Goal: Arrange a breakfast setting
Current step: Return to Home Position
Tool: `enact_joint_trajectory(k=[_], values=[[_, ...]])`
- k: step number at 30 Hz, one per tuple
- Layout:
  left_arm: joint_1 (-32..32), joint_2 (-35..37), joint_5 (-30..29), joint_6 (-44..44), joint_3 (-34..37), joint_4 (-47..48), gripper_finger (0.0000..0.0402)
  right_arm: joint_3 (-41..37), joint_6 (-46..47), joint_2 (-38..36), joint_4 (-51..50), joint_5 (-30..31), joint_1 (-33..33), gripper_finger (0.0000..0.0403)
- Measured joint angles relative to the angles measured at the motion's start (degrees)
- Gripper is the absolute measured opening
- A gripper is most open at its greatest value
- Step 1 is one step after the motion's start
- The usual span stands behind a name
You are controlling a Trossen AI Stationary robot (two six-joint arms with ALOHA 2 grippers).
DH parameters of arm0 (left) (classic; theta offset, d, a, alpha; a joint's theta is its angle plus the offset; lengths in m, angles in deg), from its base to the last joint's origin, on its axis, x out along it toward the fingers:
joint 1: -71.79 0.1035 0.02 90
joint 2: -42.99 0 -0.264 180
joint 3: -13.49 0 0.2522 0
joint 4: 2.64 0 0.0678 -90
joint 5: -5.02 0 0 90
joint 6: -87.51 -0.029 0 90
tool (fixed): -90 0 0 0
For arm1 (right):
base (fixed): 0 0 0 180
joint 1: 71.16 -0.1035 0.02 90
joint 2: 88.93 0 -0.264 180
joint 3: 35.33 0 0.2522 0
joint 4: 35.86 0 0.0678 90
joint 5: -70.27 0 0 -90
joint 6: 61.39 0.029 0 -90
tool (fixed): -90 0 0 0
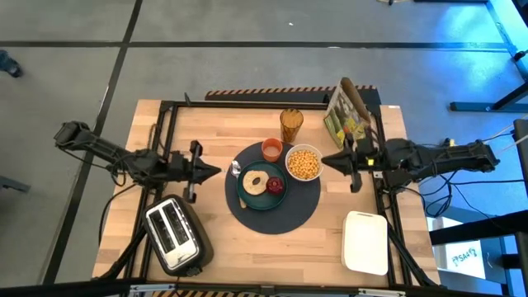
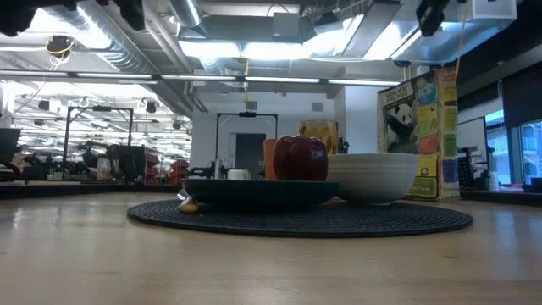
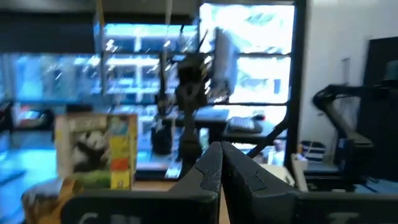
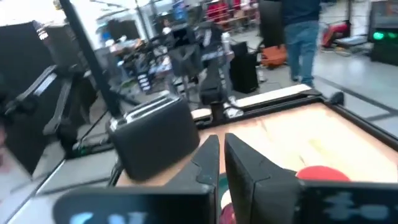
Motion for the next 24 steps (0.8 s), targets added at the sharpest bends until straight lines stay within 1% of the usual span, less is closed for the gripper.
enact_joint_trajectory(k=[1,3,5,8,11,14,15,19,22,24], values=[[0.0,1.8,1.3,-1.1,0.9,-0.1,0.0000,-1.1,-1.0,-1.0,0.0,-0.8,-0.1,0.0013],[-0.1,5.5,2.1,-2.4,2.9,-0.1,0.0000,-3.3,-3.8,-3.1,0.7,-1.9,0.0,0.0004],[0.0,9.5,1.0,-2.2,5.7,-0.1,0.0000,-5.2,-6.0,-4.9,2.7,-1.8,0.0,0.0003],[0.0,15.0,-0.8,1.2,10.8,0.0,0.0000,-8.8,-7.3,-8.2,2.1,-1.5,0.0,0.0003],[0.0,19.7,-0.9,2.3,15.5,0.2,0.0000,-12.3,-7.8,-10.7,2.7,-0.9,0.0,0.0001],[0.0,23.0,-1.1,2.4,18.4,0.2,0.0000,-15.9,-7.7,-13.0,6.7,-1.1,0.0,0.0001],[0.0,23.7,-1.3,2.9,18.5,1.8,0.0000,-17.0,-7.7,-13.7,8.3,-1.6,0.0,0.0001],[0.8,26.4,0.0,7.4,18.2,13.9,0.0000,-21.1,-7.7,-16.1,12.4,-2.4,0.0,0.0001],[1.9,27.5,2.6,10.4,18.2,19.4,0.0000,-23.2,-7.6,-17.6,12.4,-2.4,0.0,0.0000],[2.8,28.2,4.6,11.0,18.2,21.4,0.0000,-24.3,-7.2,-18.6,12.4,-2.4,0.0,0.0000]])
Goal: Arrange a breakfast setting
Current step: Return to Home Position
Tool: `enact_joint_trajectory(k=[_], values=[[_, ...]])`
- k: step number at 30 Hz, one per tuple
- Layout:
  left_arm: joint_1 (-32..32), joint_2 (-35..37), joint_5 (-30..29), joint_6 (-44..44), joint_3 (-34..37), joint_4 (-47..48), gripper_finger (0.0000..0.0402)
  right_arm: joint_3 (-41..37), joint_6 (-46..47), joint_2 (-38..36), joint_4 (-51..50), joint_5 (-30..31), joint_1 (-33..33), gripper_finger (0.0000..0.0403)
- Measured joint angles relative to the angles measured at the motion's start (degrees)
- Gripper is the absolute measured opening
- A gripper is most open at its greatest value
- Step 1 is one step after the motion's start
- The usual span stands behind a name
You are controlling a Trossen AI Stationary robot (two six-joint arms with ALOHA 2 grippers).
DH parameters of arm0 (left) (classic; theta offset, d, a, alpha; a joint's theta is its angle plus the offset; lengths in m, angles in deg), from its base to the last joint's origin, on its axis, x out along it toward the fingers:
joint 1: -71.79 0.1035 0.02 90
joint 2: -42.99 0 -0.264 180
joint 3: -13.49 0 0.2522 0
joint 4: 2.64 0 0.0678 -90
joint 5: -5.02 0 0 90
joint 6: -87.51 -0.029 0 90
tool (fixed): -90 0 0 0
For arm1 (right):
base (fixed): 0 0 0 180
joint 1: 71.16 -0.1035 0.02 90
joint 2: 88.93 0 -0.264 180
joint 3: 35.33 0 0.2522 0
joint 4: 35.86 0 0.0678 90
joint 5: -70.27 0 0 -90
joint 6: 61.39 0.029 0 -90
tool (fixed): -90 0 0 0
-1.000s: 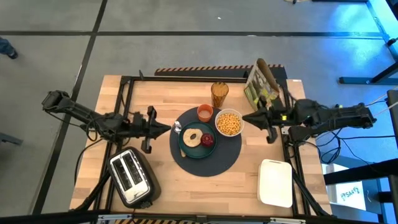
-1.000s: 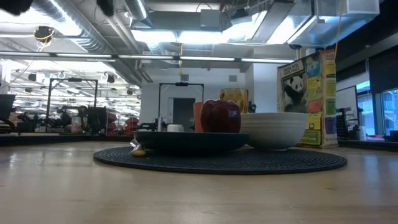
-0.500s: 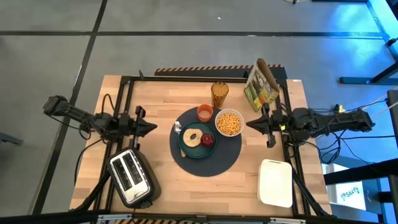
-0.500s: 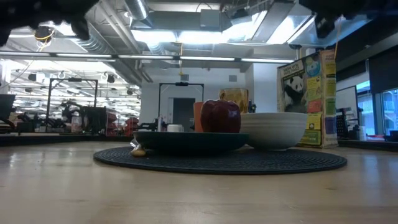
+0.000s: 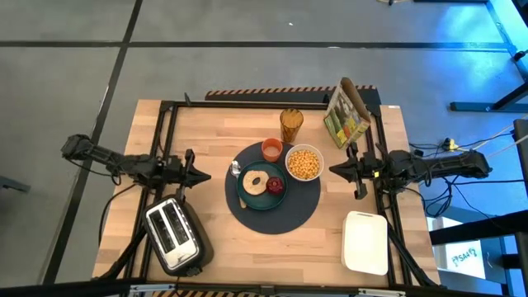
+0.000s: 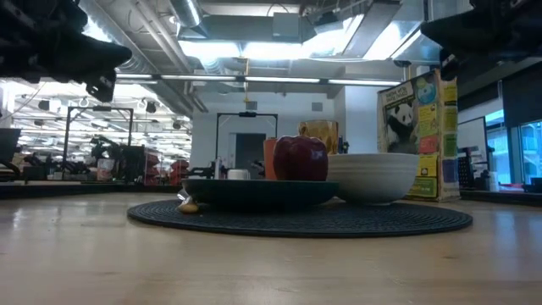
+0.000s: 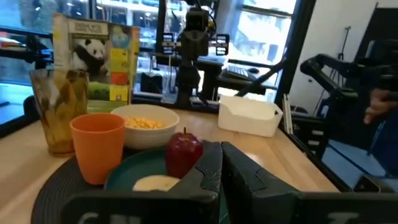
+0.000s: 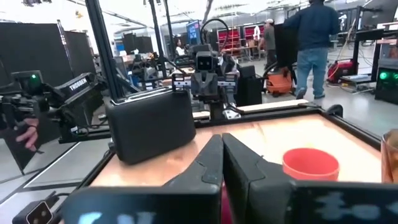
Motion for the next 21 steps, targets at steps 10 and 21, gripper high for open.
enact_joint_trajectory(k=[10,21], values=[[6.3,4.7,5.4,0.2,0.1,9.7,0.0000,-5.0,1.1,-4.0,2.6,0.3,1.2,0.0000],[15.5,9.6,15.6,-0.1,0.3,16.0,0.0000,-9.7,1.7,-7.6,5.8,-12.6,10.4,0.0000]])
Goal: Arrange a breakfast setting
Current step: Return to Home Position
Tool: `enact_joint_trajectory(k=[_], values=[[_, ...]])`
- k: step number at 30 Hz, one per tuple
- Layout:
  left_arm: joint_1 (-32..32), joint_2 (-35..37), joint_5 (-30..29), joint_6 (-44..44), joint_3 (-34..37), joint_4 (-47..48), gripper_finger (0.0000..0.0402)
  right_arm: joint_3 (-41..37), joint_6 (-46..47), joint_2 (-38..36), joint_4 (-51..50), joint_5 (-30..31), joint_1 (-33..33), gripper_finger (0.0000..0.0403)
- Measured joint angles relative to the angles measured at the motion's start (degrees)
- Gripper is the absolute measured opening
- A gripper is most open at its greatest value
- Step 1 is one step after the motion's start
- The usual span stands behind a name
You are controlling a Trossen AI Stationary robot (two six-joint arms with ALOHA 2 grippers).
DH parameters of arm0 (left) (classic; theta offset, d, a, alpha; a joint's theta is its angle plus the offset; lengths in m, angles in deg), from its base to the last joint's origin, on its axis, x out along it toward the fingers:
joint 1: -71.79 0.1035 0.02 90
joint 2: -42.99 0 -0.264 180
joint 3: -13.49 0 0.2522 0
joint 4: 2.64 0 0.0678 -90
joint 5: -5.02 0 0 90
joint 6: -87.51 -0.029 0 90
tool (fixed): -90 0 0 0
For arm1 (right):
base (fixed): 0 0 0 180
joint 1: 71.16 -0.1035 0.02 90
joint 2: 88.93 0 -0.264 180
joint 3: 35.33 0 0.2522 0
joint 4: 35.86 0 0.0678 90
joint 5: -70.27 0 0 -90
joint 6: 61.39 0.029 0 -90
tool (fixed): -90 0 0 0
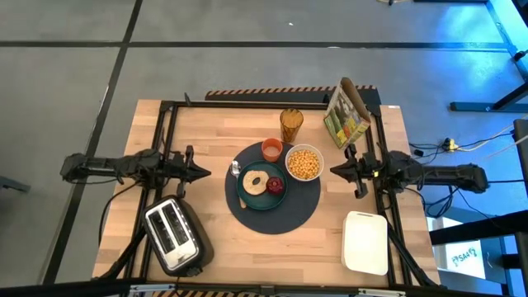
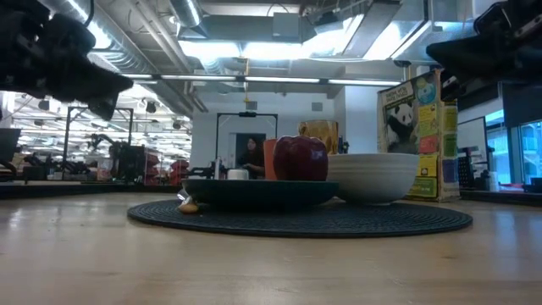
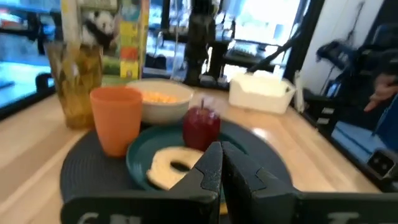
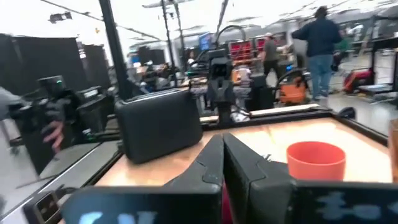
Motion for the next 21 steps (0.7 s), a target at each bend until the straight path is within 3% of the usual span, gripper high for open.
enact_joint_trajectory(k=[5,14,21], values=[[1.9,3.8,1.2,-1.5,0.0,-0.2,0.0000,0.0,0.0,-3.0,-3.4,-4.3,4.8,0.0000],[1.9,1.5,1.2,-5.9,0.0,-0.1,0.0000,0.0,-0.6,-5.4,-9.4,-13.9,10.7,0.0000],[1.9,-0.7,1.3,-3.9,0.0,-0.1,0.0000,0.0,-0.4,-5.4,-9.8,-8.6,10.7,0.0001]])
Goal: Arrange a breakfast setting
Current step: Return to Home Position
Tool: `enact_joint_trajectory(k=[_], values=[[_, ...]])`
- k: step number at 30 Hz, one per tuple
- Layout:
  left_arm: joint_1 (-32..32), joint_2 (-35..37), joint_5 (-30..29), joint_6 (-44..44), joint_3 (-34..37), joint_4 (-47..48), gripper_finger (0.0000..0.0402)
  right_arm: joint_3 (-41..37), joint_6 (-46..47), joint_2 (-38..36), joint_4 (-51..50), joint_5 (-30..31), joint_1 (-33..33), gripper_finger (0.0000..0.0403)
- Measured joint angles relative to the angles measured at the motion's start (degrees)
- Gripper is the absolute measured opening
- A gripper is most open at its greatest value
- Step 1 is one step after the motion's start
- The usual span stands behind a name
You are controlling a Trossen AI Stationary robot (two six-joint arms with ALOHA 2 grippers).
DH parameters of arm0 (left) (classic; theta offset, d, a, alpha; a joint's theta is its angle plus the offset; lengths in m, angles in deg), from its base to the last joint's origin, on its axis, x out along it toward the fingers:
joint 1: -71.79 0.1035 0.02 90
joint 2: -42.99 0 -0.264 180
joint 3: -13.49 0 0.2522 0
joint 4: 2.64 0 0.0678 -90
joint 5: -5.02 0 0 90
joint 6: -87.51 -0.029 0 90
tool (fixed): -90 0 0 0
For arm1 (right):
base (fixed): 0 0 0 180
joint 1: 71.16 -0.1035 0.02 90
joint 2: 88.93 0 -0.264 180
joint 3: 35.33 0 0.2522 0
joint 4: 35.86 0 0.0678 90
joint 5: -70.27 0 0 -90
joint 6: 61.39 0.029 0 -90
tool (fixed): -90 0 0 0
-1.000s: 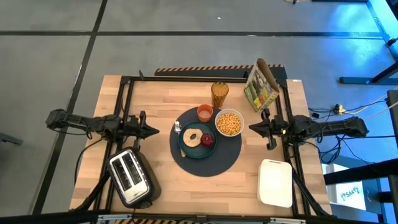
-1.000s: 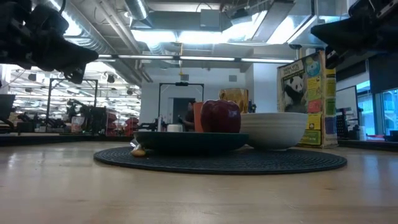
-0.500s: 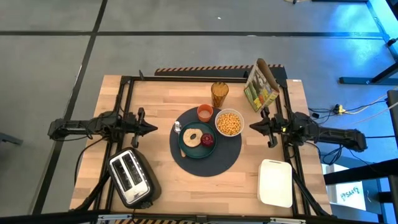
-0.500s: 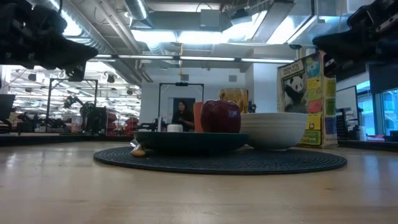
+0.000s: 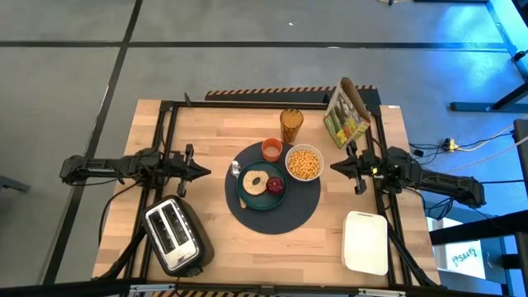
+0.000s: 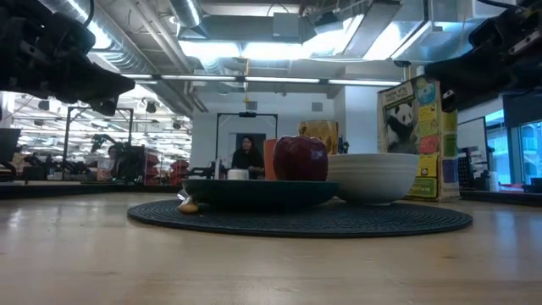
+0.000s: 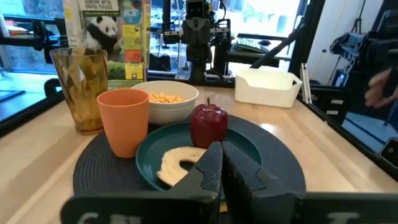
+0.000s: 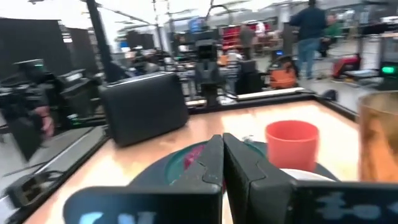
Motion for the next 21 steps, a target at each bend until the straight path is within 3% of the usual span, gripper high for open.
enact_joint_trajectory(k=[21], values=[[0.0,0.0,-0.7,0.9,0.0,0.0,0.0000,0.0,-0.1,0.0,-1.1,1.3,0.0,0.0001]])
